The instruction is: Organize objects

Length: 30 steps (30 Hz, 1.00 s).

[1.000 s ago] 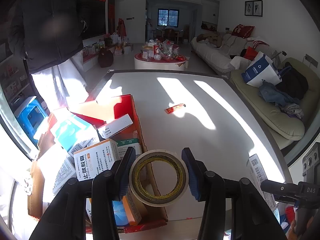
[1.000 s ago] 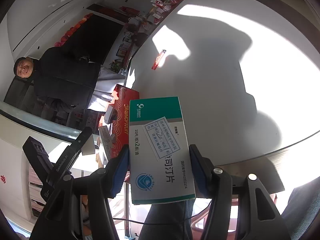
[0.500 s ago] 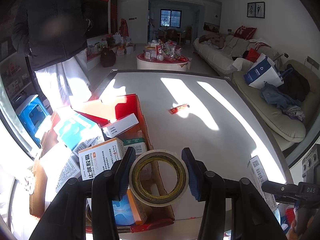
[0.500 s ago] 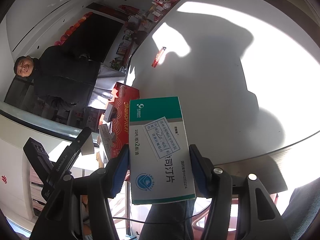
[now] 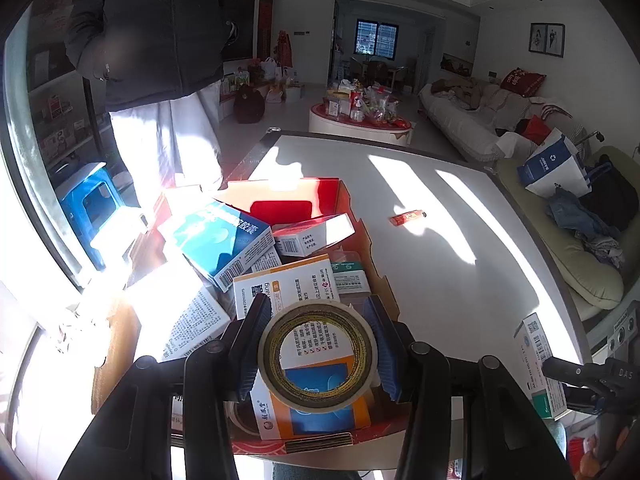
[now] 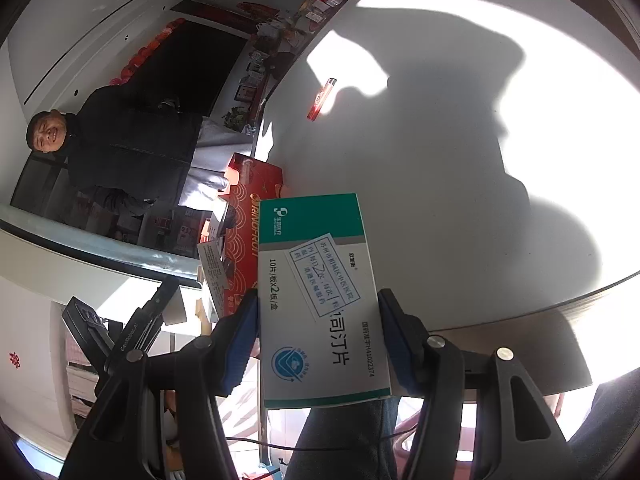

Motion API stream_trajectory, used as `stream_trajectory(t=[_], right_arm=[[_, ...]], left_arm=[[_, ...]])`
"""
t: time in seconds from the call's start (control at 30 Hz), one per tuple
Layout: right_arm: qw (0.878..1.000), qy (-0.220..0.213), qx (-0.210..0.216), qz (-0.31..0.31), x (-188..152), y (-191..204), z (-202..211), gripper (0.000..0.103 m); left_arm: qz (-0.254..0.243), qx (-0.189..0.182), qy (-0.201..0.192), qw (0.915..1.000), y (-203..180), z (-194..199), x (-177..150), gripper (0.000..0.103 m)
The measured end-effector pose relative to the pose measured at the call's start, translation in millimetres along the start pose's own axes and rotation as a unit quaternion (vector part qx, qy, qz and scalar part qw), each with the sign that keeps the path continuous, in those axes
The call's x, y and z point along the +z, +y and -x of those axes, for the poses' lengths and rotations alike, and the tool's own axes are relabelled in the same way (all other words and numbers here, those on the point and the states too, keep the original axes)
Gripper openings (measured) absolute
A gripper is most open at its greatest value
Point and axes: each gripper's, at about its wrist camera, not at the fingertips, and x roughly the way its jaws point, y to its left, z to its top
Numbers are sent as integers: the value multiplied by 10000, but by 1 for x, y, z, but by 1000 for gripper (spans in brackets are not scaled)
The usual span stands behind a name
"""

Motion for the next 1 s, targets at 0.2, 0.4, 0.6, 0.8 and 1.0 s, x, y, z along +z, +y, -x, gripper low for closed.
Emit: stream_trajectory(t=[0.2,0.4,0.6,0.8,1.0], right_arm=[[9997,183,84,123,-4,15,-14,58],[9981,356,286,405,-4,46,-30,58],[9941,549,536,761,-5,83,-49,58],[9885,773,778,1038,-12,113,-67,58],[9877,857,839,1000,-14,113,-69,58]], left_arm=[[155,61,-25,9999,15,2,-1,52],[304,93,-23,9995,27,7,-4,52],[439,198,-36,9988,41,11,-7,52],[357,390,-3,9986,41,11,-10,52],[212,640,45,9977,39,8,-12,52]])
